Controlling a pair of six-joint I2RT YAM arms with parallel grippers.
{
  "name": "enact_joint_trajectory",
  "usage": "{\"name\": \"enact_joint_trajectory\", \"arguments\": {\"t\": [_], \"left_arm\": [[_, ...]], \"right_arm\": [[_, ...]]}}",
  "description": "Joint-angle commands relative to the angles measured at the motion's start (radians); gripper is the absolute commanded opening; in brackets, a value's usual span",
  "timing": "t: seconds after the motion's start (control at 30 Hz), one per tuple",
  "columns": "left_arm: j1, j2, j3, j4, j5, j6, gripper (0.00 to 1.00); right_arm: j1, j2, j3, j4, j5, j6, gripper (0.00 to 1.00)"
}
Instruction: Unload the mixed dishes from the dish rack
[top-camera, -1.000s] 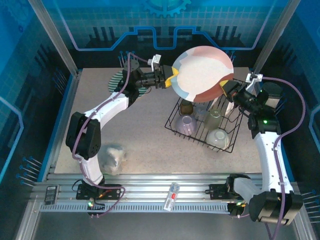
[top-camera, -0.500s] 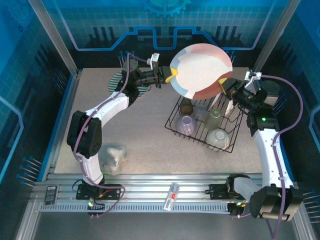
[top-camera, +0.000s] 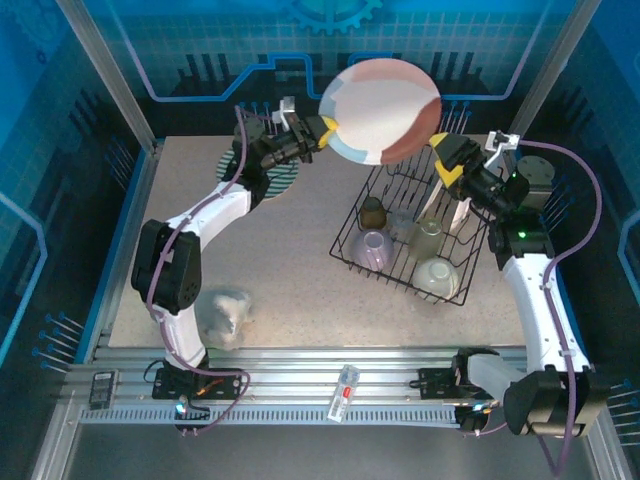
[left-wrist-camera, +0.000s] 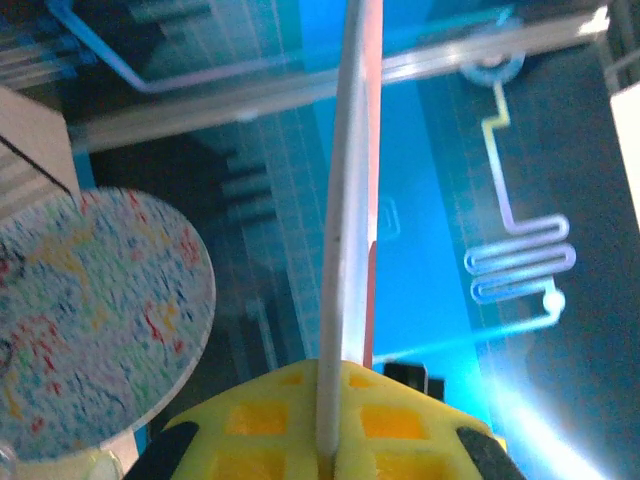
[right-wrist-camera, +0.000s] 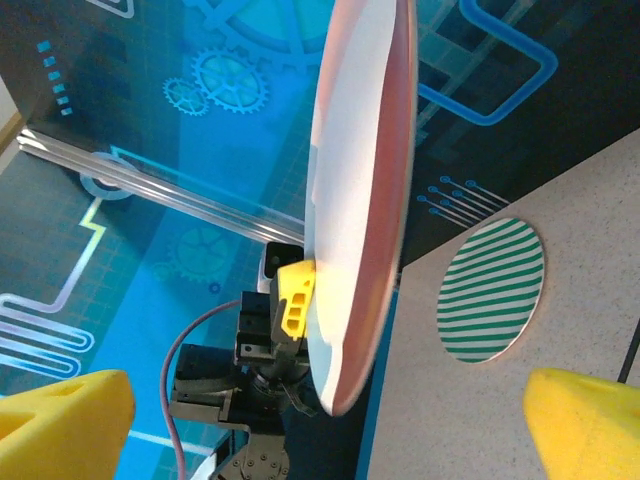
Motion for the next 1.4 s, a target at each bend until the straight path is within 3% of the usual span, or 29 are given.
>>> {"name": "enact_joint_trajectory", "arguments": {"t": [0.0, 0.33, 0.57, 1.37], "left_arm": [[0.074, -0.063, -0.048, 0.082, -0.099, -0.006, 0.00], [0.287, -0.148, -0.277, -0.023, -0.193, 0.193, 0.00], [0.394, -0.044, -0.307, -0.030, -0.185, 0.244, 0.00], [0.507, 0.258, -0.162, -0.136, -0.128, 0.298, 0.00]], "right_arm": [[0.052, -0.047, 0.020, -0.065, 0.097, -0.085, 1.00], [0.158, -0.076, 0.096, -0.280, 0.220, -0.245, 1.00], [0.174, -0.129, 0.089, -0.375, 0.288, -0.284, 1.00], [0.265, -0.131, 0.112, -0.489, 0.441, -0.278, 1.00]]}}
